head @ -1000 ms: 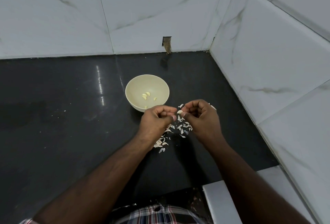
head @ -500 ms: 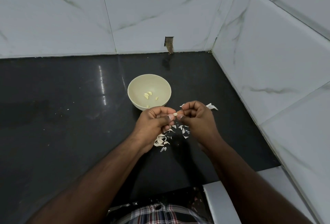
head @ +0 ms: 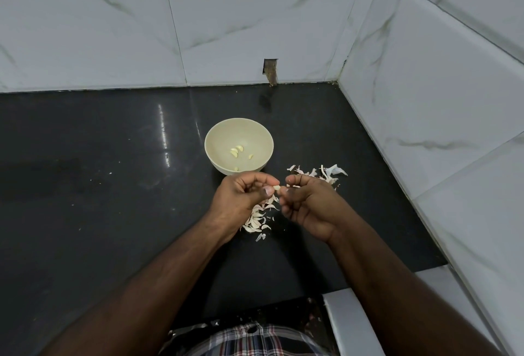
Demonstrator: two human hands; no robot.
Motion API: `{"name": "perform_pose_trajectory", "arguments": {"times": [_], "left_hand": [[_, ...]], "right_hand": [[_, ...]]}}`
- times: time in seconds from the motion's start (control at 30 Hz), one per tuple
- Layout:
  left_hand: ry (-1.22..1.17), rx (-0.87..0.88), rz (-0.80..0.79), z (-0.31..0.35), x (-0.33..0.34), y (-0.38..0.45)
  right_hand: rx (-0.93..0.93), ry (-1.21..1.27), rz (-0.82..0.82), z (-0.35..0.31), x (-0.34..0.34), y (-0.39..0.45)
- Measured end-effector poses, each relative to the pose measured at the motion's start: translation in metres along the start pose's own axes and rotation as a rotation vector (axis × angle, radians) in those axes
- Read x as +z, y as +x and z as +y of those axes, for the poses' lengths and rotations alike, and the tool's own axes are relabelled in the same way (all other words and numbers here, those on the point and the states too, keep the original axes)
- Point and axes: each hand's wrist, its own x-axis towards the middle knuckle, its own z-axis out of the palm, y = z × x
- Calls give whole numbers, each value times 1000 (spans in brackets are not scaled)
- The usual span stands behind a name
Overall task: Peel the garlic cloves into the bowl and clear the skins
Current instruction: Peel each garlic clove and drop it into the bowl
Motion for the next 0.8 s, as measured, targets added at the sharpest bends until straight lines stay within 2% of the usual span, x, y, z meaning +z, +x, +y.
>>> {"name": "perform_pose_trajectory", "arguments": {"times": [0.07, 0.13, 0.33, 0.57, 0.63, 0.73, 0.8], "left_hand": [[51, 21, 12, 0, -1, 0], [88, 13, 32, 0, -1, 0], [-141, -221, 123, 9, 7, 2], [-292, -420, 133, 12, 9, 3], [-319, -414, 131, 12, 8, 4], [-376, -397, 141, 11, 5, 4], [-416, -404, 139, 10, 3, 4]], "right_hand": [[5, 2, 10, -1, 1, 0], [-81, -90, 44, 1, 4, 0], [-606, -701, 238, 19, 8, 8], [-1106, -1099, 246, 35, 1, 15], [-1073, -1066, 259, 37, 1, 18], [-853, -857, 293, 32, 3, 16], [-768, -758, 258, 30, 0, 17]]}}
